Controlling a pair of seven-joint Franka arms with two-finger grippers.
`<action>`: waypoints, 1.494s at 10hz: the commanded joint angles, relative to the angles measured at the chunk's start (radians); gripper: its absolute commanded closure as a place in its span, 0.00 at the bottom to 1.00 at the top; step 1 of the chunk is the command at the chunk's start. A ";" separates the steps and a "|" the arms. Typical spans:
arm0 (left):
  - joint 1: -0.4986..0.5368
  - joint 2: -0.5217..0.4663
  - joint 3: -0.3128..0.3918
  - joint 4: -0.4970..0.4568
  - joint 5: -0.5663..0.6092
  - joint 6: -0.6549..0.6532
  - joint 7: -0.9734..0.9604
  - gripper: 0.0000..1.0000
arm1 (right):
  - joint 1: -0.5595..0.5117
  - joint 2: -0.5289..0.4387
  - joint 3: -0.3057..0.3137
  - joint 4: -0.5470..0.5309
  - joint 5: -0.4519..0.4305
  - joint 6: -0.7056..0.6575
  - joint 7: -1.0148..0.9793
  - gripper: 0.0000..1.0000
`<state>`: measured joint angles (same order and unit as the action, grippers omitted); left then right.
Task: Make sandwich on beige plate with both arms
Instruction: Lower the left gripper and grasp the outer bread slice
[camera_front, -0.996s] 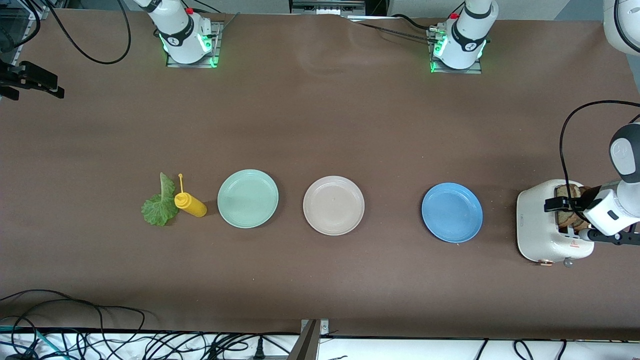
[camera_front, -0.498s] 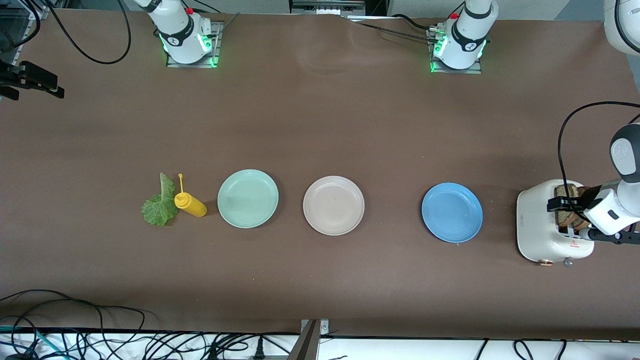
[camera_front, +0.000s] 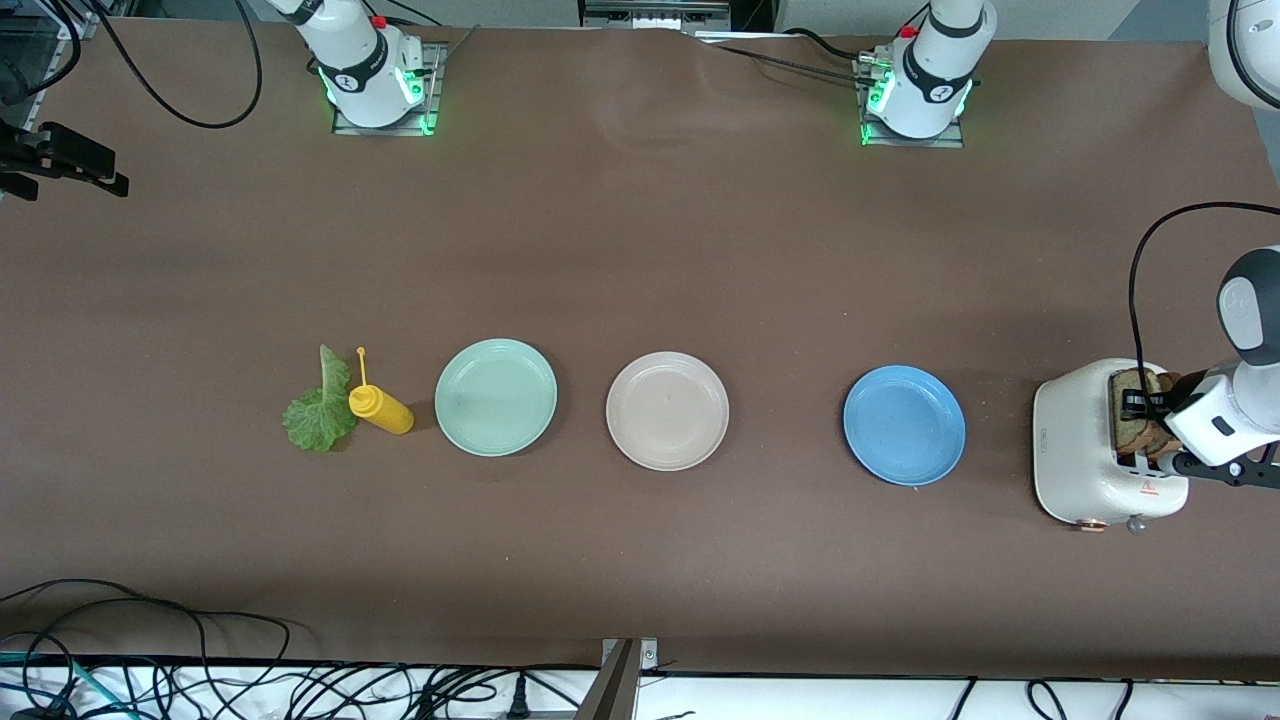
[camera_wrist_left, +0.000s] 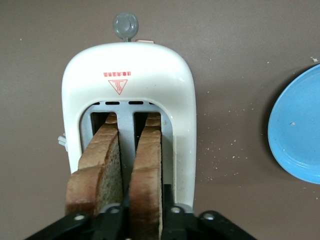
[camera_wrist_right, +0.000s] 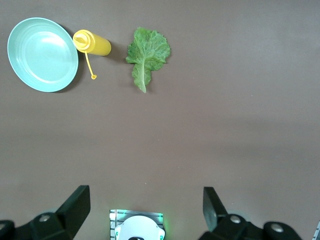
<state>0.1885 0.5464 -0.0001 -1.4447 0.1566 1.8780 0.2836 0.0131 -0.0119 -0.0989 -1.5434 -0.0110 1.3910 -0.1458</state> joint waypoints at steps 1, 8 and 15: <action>-0.004 -0.006 -0.001 -0.005 0.021 -0.014 0.008 1.00 | -0.005 -0.008 0.002 0.002 -0.004 -0.007 -0.011 0.00; -0.023 -0.013 -0.008 0.145 0.011 -0.161 0.008 1.00 | -0.007 -0.008 0.002 0.000 -0.004 -0.012 -0.011 0.00; -0.029 -0.034 -0.015 0.245 -0.072 -0.258 -0.009 1.00 | -0.007 0.033 0.002 -0.001 -0.004 -0.004 -0.008 0.00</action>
<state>0.1632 0.5283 -0.0184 -1.2360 0.1216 1.6661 0.2805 0.0132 -0.0059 -0.0977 -1.5447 -0.0110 1.3904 -0.1459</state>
